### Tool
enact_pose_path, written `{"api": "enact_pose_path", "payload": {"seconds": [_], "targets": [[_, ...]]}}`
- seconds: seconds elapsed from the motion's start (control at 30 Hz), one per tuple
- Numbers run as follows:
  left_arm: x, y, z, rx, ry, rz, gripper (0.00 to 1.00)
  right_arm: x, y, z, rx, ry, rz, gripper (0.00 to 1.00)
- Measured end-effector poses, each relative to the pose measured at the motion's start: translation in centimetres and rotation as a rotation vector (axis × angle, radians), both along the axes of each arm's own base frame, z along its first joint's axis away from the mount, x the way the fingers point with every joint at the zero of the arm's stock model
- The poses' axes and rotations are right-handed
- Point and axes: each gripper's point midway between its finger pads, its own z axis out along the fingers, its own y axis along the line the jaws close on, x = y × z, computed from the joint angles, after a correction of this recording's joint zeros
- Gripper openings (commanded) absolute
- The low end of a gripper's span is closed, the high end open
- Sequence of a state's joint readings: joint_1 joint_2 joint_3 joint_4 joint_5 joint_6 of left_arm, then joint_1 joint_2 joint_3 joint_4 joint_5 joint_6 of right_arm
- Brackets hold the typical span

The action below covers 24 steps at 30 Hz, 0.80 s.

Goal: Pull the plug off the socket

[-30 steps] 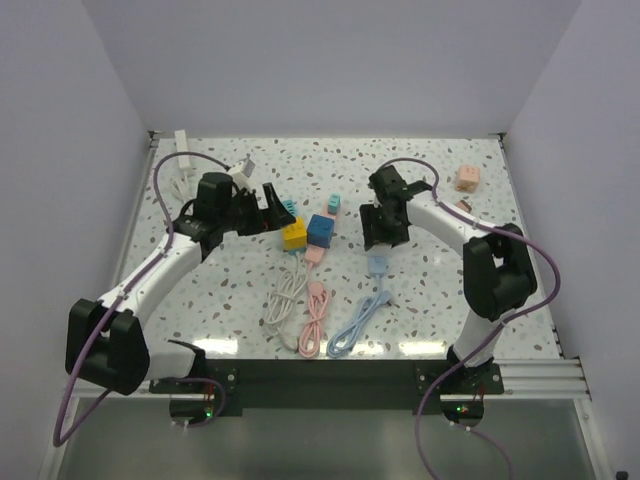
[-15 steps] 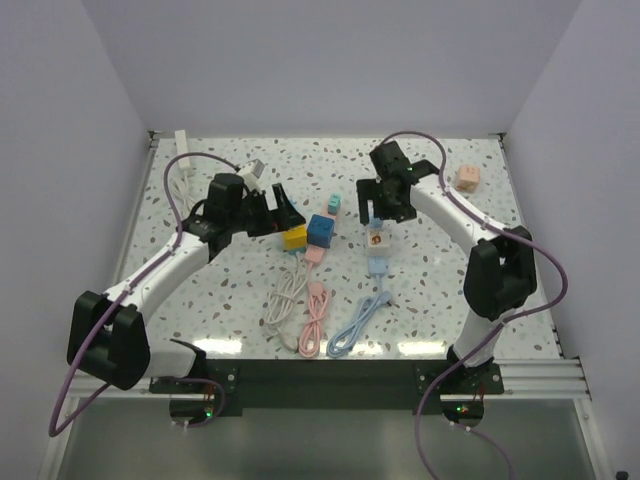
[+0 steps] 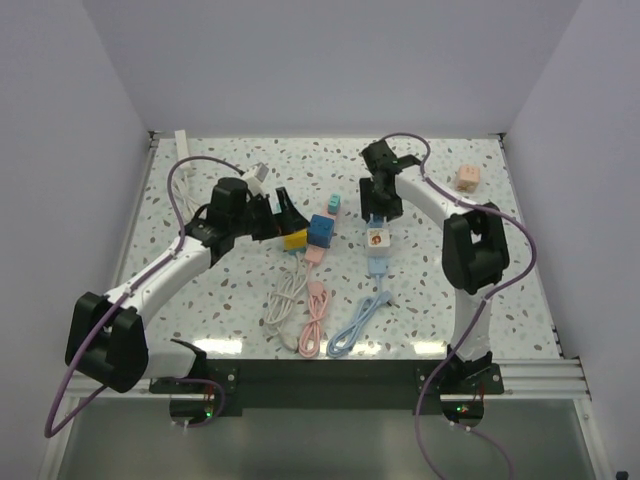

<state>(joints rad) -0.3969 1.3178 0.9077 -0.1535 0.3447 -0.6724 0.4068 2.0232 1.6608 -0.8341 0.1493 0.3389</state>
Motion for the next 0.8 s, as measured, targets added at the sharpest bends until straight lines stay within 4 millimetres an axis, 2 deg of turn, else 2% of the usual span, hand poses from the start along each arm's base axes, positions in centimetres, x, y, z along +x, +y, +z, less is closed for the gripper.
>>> {"api": "enact_pose_path", "payload": {"seconds": [0.03, 0.07, 0.1, 0.2, 0.27, 0.37, 0.53, 0.6, 0.7, 0.8], "targets": [[-0.1, -0.2, -0.1, -0.001, -0.001, -0.006, 1.00, 0.1, 0.1, -0.1, 0.003, 0.000, -0.004, 0.44], [-0.2, -0.3, -0.1, -0.003, -0.002, -0.012, 1.00, 0.2, 0.1, -0.2, 0.006, -0.002, -0.007, 0.33], [-0.3, -0.5, 0.0, -0.005, -0.003, -0.018, 1.00, 0.2, 0.2, -0.2, 0.007, -0.004, -0.006, 0.28], [-0.6, -1.3, 0.2, -0.014, -0.013, -0.043, 1.00, 0.3, 0.2, -0.3, 0.015, -0.005, -0.018, 0.16], [-0.9, -2.1, 0.2, -0.019, -0.016, -0.063, 1.00, 0.4, 0.1, -0.4, 0.020, -0.004, -0.022, 0.13], [-1.4, -3.3, -0.3, -0.025, -0.005, -0.090, 1.00, 0.3, -0.1, -0.4, 0.030, -0.010, -0.024, 0.00], [-2.3, -5.8, -1.7, -0.009, 0.022, -0.144, 1.00, 0.0, -0.2, 0.0, 0.078, -0.033, -0.013, 0.00], [-2.0, -6.9, -1.8, -0.006, 0.014, -0.158, 1.00, -0.6, -0.4, 0.6, 0.103, -0.041, -0.005, 0.00], [-1.5, -8.6, -2.0, -0.009, -0.009, -0.184, 1.00, -1.8, -0.5, 2.3, 0.162, -0.062, 0.015, 0.00], [-0.6, -9.4, -2.3, 0.000, -0.034, -0.188, 1.00, -3.0, -0.3, 5.1, 0.232, -0.111, 0.054, 0.00]]}}
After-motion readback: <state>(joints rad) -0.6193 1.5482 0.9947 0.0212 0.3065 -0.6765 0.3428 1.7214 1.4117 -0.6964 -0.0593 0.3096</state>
